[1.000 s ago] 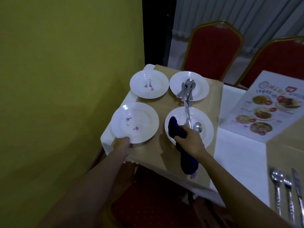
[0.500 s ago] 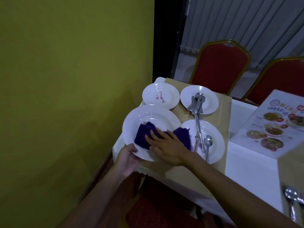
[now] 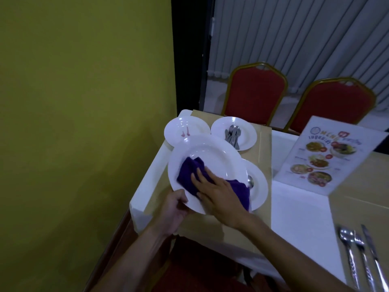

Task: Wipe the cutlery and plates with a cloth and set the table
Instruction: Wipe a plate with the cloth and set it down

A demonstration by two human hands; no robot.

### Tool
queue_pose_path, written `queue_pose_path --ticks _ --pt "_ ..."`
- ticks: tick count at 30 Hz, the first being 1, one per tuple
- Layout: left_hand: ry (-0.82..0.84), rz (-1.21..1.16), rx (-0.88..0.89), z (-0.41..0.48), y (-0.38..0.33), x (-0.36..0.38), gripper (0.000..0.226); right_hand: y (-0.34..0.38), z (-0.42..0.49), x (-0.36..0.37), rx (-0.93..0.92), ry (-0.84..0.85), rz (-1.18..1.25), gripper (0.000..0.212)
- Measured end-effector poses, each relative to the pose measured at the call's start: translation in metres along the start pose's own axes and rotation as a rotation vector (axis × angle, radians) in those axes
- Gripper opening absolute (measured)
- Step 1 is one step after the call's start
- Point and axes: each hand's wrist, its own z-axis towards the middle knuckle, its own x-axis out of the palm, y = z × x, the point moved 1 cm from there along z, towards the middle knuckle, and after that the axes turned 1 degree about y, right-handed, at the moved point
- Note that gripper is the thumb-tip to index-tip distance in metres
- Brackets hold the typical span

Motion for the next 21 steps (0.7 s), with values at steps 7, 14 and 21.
queue_pose_path --ticks 7,14,21 --pt "0.084 0.207 -0.081 -0.014 -0.005 0.024 0.015 -0.005 0.021 -0.025 0.281 -0.508 0.075 0.055" --pt "0.120 0.249 -0.049 -0.029 -0.007 0.033 0.036 -0.035 0.018 -0.026 0.078 -0.682 0.035 0.043" --pt "0.177 0.186 -0.050 -0.027 -0.001 0.037 0.014 -0.039 0.006 -0.038 -0.084 -0.492 -0.377 0.054"
